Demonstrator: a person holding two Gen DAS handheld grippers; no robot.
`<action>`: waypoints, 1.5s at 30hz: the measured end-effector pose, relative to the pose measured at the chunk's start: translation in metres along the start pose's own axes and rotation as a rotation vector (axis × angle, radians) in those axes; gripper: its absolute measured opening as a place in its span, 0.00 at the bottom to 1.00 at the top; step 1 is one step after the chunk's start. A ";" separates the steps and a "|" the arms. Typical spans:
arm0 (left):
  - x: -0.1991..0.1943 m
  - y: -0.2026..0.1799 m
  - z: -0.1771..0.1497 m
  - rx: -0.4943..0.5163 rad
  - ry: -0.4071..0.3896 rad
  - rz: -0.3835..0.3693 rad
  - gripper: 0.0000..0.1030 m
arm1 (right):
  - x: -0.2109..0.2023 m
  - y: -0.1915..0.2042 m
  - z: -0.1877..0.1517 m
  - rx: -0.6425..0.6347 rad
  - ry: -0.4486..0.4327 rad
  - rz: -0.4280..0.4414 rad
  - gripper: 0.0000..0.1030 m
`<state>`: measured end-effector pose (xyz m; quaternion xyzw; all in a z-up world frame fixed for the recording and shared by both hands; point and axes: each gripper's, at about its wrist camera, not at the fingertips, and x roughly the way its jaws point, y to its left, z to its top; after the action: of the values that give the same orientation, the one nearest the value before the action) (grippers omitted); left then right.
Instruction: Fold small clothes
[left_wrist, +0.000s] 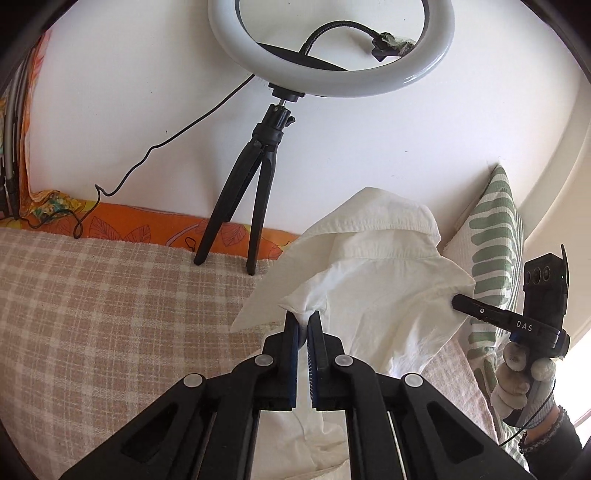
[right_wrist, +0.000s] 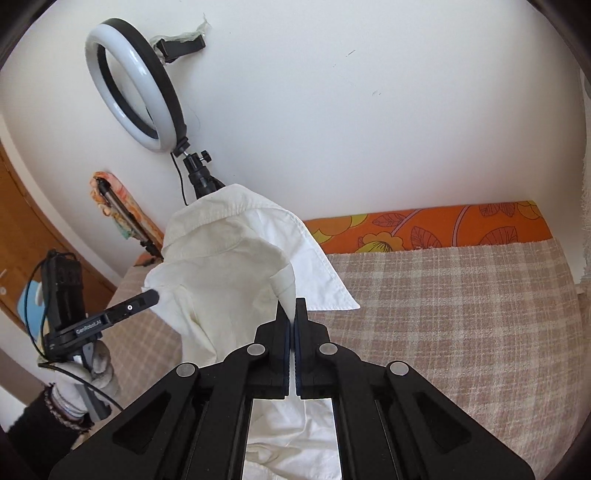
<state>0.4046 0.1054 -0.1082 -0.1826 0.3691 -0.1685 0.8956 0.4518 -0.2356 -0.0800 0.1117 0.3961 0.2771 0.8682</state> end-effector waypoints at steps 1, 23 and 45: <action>-0.007 -0.003 -0.003 0.000 -0.004 0.000 0.01 | -0.006 0.006 -0.004 -0.009 0.000 -0.005 0.00; -0.117 -0.026 -0.159 0.043 0.096 -0.030 0.01 | -0.087 0.062 -0.147 -0.068 0.068 -0.037 0.00; -0.125 0.006 -0.197 -0.162 0.210 -0.075 0.39 | -0.113 0.014 -0.222 0.198 0.126 0.013 0.20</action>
<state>0.1793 0.1248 -0.1666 -0.2491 0.4664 -0.1896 0.8273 0.2198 -0.2937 -0.1500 0.1820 0.4746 0.2486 0.8245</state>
